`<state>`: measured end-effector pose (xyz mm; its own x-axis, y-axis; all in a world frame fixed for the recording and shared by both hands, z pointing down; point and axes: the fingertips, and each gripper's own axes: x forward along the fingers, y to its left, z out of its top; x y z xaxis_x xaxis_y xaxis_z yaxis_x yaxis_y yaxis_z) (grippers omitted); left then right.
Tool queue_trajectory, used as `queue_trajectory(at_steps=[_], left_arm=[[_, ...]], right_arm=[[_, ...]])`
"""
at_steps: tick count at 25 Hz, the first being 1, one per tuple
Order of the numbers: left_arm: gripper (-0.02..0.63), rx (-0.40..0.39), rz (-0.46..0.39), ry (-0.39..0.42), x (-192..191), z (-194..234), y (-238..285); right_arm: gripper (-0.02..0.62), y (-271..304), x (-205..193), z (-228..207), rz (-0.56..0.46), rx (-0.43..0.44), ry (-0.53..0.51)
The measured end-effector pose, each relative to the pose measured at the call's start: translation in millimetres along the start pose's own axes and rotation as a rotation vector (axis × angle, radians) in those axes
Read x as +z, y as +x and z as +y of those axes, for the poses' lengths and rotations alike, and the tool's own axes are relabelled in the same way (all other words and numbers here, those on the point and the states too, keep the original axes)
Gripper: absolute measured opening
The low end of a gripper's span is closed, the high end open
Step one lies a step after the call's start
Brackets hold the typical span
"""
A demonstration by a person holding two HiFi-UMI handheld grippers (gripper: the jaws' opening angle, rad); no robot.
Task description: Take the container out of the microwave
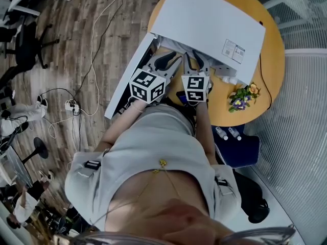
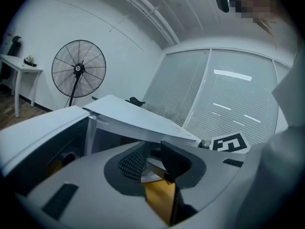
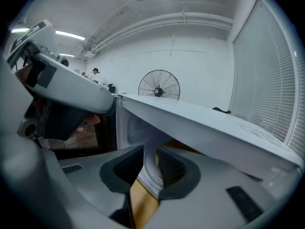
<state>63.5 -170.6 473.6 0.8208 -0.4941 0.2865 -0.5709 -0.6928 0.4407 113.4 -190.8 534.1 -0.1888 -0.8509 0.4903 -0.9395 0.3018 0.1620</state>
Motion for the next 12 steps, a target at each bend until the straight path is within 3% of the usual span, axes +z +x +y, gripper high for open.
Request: queue_trajectory(at_steps=[12], left_arm=[[0.101, 0.037, 0.024, -0.034, -12.8, 10.8, -1.2]], right_arm=[[0.12, 34.3, -24.1, -15.0, 0.071, -0.044, -0.078]])
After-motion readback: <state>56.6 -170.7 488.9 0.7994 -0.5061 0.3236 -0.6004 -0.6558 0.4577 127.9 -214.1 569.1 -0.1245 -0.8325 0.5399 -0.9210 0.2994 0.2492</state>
